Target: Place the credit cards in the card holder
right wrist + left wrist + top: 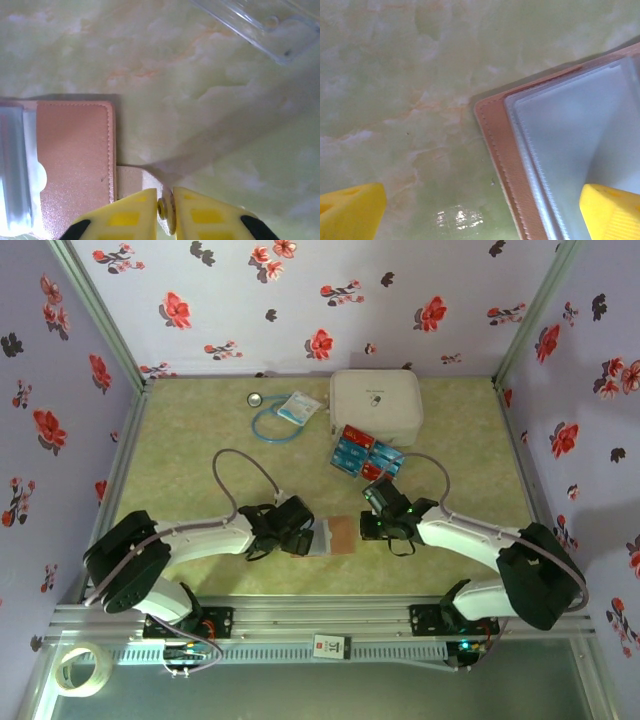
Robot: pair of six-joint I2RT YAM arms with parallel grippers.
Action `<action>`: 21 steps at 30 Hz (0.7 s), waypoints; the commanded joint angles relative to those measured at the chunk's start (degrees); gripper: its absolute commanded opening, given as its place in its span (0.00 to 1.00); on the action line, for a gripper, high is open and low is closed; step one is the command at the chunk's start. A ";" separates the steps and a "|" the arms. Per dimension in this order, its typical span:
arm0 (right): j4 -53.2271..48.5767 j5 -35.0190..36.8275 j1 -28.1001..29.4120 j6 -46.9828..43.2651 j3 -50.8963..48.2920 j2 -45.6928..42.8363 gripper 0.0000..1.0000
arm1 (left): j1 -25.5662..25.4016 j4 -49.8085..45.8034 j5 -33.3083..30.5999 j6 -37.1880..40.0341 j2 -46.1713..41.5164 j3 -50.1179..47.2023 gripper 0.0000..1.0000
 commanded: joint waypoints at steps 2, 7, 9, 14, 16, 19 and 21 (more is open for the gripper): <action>0.88 0.33 -0.60 -0.29 -0.63 -0.09 0.00 | -0.47 -1.95 -3.46 0.96 1.58 0.18 1.00; 0.60 0.68 -0.96 0.04 -1.77 -1.48 0.00 | 0.18 -2.93 -4.91 1.30 2.05 0.05 1.00; 0.51 0.90 -1.05 0.30 -2.27 -2.04 0.00 | 0.81 -2.79 -5.05 1.58 1.91 -0.13 1.00; 0.55 1.29 -1.22 1.05 -3.33 -2.93 0.00 | 2.07 -2.70 -5.00 2.60 1.71 -0.03 1.00; 0.92 1.12 -1.23 1.27 -3.54 -3.04 0.00 | 2.17 -2.63 -4.90 2.95 1.57 0.19 1.00; 0.87 0.96 -1.29 1.36 -3.31 -2.99 0.00 | 2.17 -2.70 -4.67 3.18 1.72 0.57 1.00; 0.90 0.95 -1.31 1.27 -2.88 -2.85 0.00 | 2.17 -2.61 -4.60 3.17 1.61 0.65 1.00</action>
